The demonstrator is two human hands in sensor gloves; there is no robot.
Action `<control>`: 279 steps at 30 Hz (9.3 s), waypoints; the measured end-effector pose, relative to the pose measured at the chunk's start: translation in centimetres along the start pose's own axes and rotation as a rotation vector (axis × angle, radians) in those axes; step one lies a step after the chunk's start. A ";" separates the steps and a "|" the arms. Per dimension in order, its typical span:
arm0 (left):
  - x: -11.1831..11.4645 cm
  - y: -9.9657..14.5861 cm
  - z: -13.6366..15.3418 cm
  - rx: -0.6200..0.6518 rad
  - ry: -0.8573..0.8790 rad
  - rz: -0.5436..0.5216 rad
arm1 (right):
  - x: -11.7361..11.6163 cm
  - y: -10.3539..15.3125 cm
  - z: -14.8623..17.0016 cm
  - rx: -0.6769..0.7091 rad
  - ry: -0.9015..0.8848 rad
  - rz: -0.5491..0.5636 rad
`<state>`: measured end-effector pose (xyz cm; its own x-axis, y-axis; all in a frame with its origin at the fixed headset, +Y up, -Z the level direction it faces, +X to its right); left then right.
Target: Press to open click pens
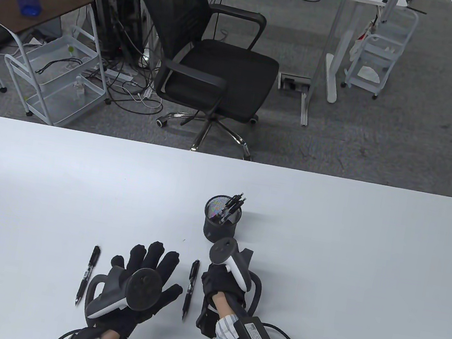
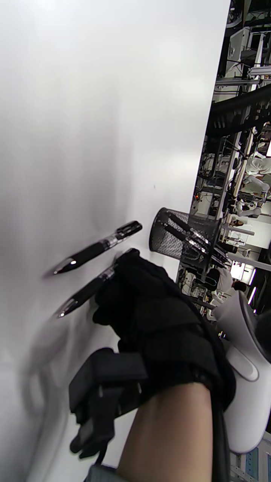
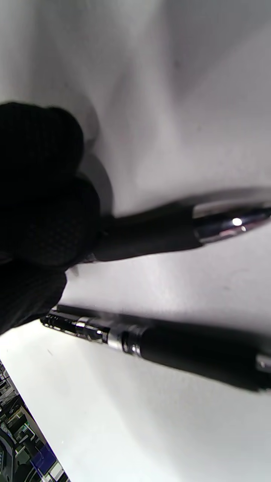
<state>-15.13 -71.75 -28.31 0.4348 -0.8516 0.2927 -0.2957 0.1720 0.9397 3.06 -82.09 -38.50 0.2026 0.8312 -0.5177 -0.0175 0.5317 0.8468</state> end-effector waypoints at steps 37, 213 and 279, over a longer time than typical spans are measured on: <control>-0.2 -0.2 0.6 -0.036 -0.023 -0.015 | 9.3 -7.1 5.4 0.259 -0.883 0.342; 0.6 -0.3 0.5 -0.036 -0.034 0.002 | 2.4 5.7 12.3 0.347 -1.997 0.041; 0.2 0.1 0.3 -0.029 -0.023 -0.009 | 3.5 7.7 9.5 0.775 -1.917 -0.040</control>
<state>-15.29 -72.02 -28.25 0.4175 -0.8643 0.2805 -0.2673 0.1783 0.9470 12.91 -76.61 -32.63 0.7420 -0.6364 -0.2107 0.2338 -0.0488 0.9711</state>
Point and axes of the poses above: the tracker on the back of each hand, its own z axis roughly to the little-finger side, its own y axis roughly from the fingertips to the wrist, x = y × z, the point moved 4 cm from there along -y, roughly from the wrist to the fingertips, and after that the axes turned 15 degrees about y, right-handed, at the moved point
